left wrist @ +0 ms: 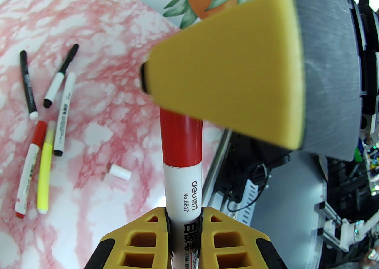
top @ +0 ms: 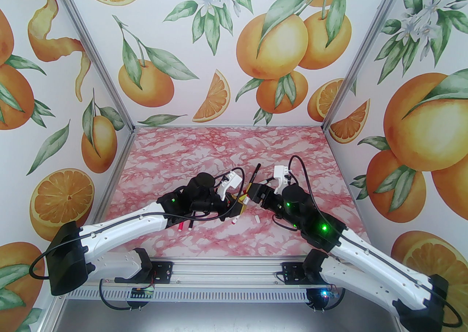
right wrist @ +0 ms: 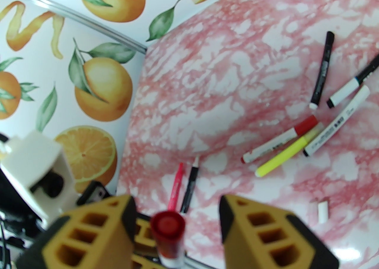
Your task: Open the pen caps
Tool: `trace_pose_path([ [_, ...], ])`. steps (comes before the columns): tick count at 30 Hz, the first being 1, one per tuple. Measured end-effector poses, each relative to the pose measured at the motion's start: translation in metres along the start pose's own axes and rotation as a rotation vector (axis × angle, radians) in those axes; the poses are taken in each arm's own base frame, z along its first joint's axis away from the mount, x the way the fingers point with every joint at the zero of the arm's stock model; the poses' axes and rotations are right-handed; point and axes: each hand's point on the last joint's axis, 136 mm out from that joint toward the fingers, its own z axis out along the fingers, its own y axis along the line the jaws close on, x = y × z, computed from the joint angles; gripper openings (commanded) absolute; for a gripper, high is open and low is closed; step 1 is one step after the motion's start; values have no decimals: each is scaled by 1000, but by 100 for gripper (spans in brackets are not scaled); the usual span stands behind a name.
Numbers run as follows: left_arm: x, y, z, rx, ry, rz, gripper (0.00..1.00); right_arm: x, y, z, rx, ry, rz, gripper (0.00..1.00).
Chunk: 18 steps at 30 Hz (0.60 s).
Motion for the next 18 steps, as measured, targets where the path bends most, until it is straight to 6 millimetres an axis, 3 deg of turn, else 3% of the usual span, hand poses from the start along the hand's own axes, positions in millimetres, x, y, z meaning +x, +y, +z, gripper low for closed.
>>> trace_pose_path([
  [9,9,-5,9,16,30,4,16,1,0,4,-1,7,7,36],
  [18,8,-5,9,18,27,7,16,1,0,4,1,6,8,35],
])
